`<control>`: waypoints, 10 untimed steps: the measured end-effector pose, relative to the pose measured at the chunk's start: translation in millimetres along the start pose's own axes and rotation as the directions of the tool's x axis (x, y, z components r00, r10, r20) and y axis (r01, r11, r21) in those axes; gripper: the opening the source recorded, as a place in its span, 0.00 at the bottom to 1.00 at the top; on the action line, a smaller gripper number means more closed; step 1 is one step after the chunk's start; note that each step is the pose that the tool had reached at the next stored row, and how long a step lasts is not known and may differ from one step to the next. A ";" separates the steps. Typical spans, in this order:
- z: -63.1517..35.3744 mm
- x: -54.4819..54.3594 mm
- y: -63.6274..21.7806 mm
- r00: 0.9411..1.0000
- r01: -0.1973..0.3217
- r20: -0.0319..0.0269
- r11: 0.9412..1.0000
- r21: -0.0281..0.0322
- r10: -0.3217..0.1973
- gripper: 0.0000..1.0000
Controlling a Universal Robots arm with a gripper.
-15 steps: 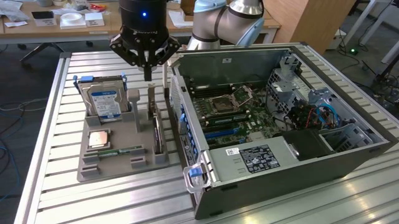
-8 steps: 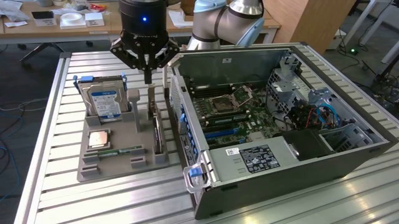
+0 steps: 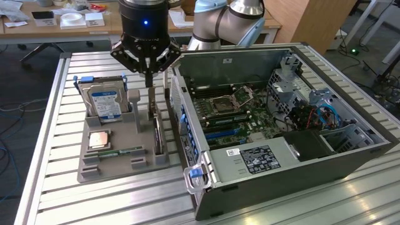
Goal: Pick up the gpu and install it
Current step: 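Reach for the gpu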
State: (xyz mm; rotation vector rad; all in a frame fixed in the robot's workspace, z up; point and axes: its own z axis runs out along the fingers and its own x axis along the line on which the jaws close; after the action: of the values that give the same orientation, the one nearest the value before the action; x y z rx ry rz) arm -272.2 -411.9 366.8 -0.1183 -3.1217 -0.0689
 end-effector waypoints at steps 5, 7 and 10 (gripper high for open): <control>-0.6 -1.1 -13.8 1.000 0.000 0.000 1.000 -0.001 0.000 0.11; -0.9 -1.4 -19.5 1.000 0.000 0.000 1.000 -0.001 0.000 0.11; -1.3 -2.1 -28.1 1.000 0.000 0.000 1.000 -0.001 0.000 0.11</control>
State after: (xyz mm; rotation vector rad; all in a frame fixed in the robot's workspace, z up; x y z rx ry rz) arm -272.2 -440.1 366.8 -0.1188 -3.1216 -0.0710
